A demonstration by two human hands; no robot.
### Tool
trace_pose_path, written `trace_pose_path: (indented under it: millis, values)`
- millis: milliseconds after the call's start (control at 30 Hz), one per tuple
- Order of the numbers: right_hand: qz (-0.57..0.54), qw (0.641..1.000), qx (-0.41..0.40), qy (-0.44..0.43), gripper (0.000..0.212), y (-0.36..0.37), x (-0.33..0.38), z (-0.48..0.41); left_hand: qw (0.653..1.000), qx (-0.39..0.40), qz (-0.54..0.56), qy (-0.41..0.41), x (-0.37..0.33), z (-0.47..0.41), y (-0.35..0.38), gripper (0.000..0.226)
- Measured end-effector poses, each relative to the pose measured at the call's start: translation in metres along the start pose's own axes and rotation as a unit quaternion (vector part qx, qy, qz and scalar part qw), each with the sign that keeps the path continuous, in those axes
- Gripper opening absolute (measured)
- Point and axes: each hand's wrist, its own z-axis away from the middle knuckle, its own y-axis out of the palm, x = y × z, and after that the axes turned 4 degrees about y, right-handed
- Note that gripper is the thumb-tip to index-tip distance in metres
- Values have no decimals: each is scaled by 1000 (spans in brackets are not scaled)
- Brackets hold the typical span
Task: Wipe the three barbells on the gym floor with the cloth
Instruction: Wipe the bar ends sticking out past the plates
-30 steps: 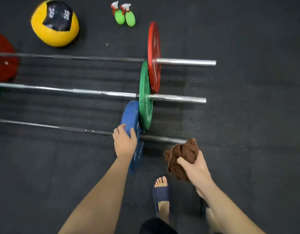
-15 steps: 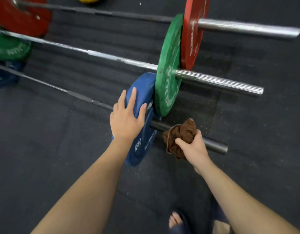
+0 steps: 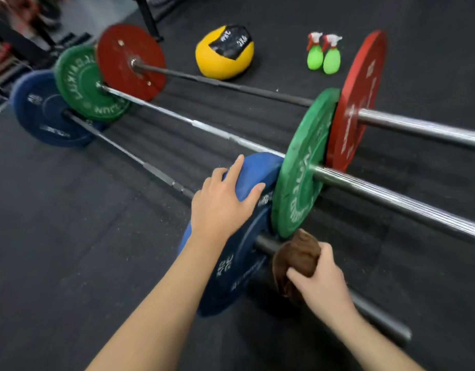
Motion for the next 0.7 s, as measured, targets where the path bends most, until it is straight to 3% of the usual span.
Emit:
trace_pose_path:
  millis: [133, 267, 400, 500, 700]
  values:
    - [56, 997, 21, -58, 50, 7, 16, -39, 999, -24, 28, -19, -1, -2, 2, 63]
    - [129, 987, 49, -80, 55, 16, 0, -24, 997, -76, 18, -27, -2, 4, 5, 58]
    - [137, 980, 32, -143, 58, 12, 9, 3, 997, -75, 21, -23, -2, 21, 2, 67]
    - [134, 977, 7, -163, 50, 10, 18, -6, 997, -57, -34, 34, 16, 38, 12, 83]
    - [248, 957, 7, -151, 53, 8, 19, -34, 995, -51, -87, 25, 27, 50, 16, 78]
